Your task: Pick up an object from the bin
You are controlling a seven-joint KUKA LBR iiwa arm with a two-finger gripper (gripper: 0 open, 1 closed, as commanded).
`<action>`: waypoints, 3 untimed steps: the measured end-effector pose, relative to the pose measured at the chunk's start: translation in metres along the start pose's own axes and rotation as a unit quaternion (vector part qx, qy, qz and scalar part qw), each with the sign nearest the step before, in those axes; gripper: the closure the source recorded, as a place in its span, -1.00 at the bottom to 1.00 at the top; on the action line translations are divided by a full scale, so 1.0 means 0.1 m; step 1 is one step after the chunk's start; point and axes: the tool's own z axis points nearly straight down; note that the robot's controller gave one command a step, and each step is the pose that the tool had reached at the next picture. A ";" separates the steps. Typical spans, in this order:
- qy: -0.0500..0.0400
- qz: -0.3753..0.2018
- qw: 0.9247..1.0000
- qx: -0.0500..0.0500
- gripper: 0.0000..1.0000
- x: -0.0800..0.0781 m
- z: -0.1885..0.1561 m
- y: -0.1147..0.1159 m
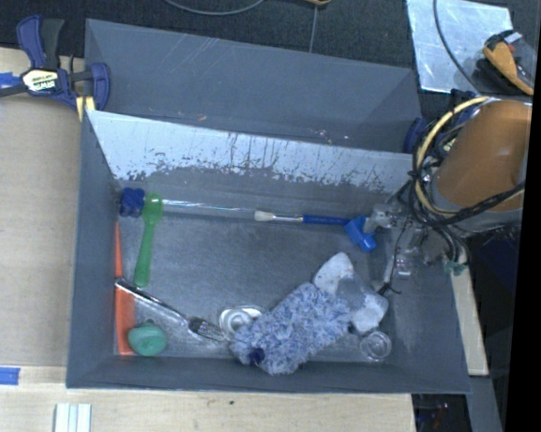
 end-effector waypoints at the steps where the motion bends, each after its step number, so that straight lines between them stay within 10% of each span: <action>1: -0.004 -0.002 1.000 0.001 -1.00 -0.02 -0.05 0.01; 2: -0.003 -0.185 0.983 0.001 -1.00 -0.14 0.60 0.35; 3: -0.005 -0.180 0.984 0.002 -1.00 -0.14 -0.01 0.36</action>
Offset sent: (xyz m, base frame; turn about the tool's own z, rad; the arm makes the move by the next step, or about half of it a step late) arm 0.0133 0.0362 -0.0609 -0.3717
